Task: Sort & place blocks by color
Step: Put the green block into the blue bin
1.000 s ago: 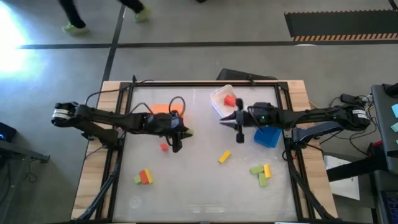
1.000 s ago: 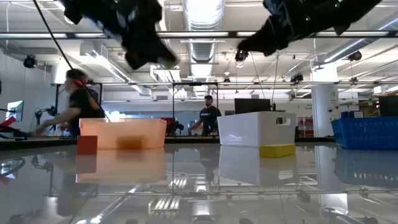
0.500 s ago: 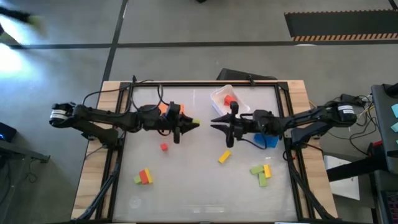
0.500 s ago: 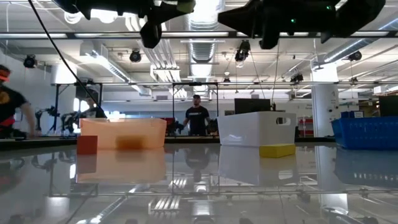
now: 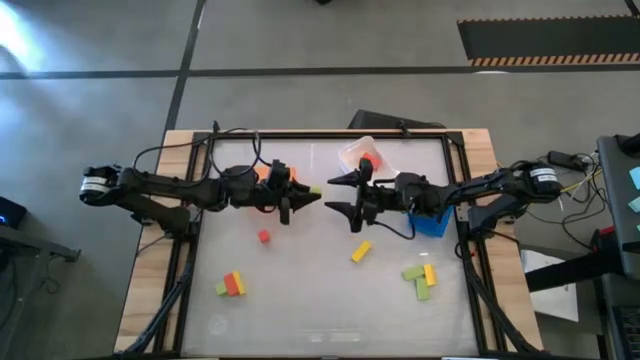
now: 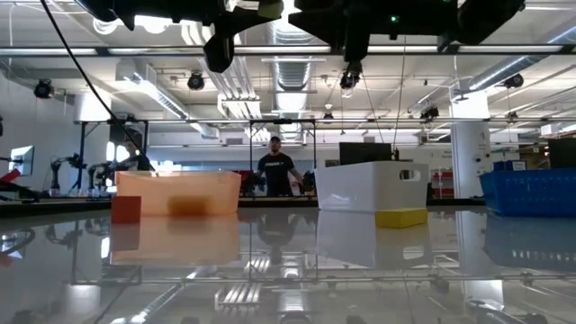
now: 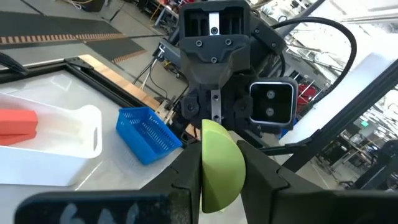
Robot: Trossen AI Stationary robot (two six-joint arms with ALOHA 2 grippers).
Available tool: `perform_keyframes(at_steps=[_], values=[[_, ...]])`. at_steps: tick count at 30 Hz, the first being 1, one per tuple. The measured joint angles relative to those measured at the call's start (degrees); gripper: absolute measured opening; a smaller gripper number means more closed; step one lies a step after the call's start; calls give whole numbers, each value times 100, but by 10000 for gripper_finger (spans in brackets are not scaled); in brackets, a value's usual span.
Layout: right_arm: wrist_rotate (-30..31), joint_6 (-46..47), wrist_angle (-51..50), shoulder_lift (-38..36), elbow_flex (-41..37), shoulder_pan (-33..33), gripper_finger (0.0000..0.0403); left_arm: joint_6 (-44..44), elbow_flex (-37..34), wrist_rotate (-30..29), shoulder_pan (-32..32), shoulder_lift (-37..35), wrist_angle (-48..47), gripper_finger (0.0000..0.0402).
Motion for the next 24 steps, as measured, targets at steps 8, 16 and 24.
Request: perform_keyframes(at_steps=[8,16,24], values=[[0,-133,40,361,366,0,306,2,0,-1,64,0,10,59],[-2,-143,32,373,465,-11,286,2,0,-4,75,0,90,59],[-6,-186,36,395,500,-11,261,4,2,-10,75,0,176,60]])
